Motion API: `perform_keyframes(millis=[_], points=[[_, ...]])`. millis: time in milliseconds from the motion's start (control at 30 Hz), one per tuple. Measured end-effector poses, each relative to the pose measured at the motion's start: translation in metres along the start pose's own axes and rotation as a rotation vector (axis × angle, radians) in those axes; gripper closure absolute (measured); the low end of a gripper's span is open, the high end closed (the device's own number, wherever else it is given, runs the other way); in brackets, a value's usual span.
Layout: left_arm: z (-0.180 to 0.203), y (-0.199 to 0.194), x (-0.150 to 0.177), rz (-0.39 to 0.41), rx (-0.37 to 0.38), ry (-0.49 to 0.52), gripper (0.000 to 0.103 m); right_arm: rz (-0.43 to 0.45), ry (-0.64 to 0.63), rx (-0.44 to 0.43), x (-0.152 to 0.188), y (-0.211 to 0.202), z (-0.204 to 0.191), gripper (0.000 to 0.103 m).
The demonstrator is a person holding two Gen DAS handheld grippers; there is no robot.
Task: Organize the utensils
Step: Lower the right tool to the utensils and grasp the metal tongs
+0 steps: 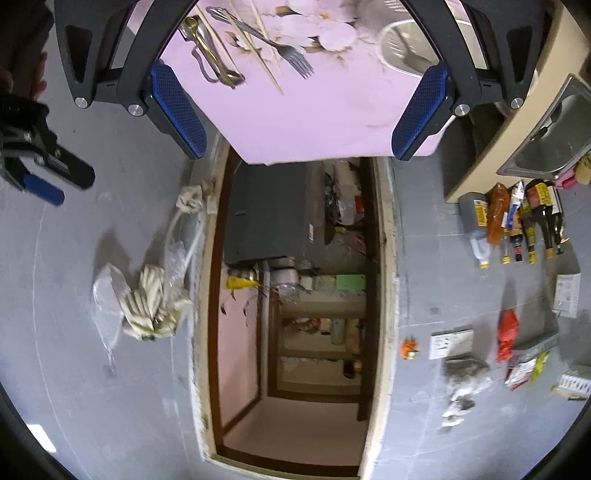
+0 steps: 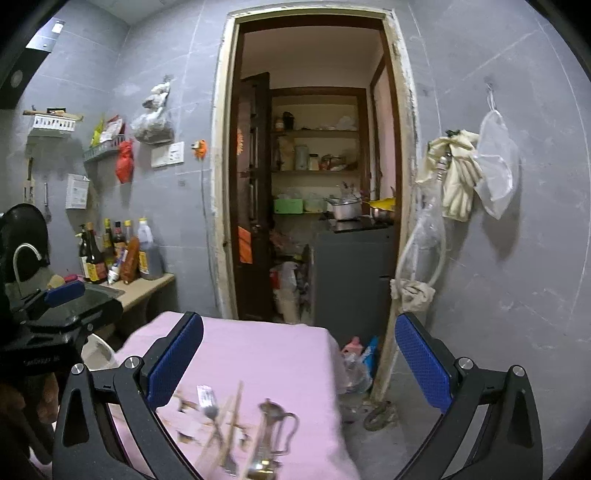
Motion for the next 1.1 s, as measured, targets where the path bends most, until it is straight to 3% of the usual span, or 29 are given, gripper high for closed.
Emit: perform_keyframes(millis=[467,700,800,967,1100], points=[[0.049,0.082,0.049,-0.213,-0.057,0.029,0.002,-0.201,0.055,-0.012,0.070,0.103,0.067,0.001],[0.041,0.123,0.080,-0.330,-0.089,-0.040,0.018,-0.307,0.076,-0.096,0.106,0.153,0.057,0.002],[0.030,0.140,0.093,-0.380,-0.126,-0.087,0.026,-0.372,0.088,-0.121,0.124,0.174,0.048,0.010],[0.006,0.162,0.111,-0.460,-0.165,-0.164,0.042,-0.504,0.094,-0.135,0.158,0.207,0.028,0.036],[-0.007,0.174,0.119,-0.496,-0.166,-0.199,0.050,-0.553,0.092,-0.163,0.173,0.217,0.011,0.041]])
Point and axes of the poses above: each gripper's, at about its wrist camera, not at the fingertips, and y roughly the way its jaws point, z to its right, x to its underside, the point moved 6 cm from there along y, roughly the way its jaws point, and after that the axes turned 9 degrees about -z, right-handed, at the moved point
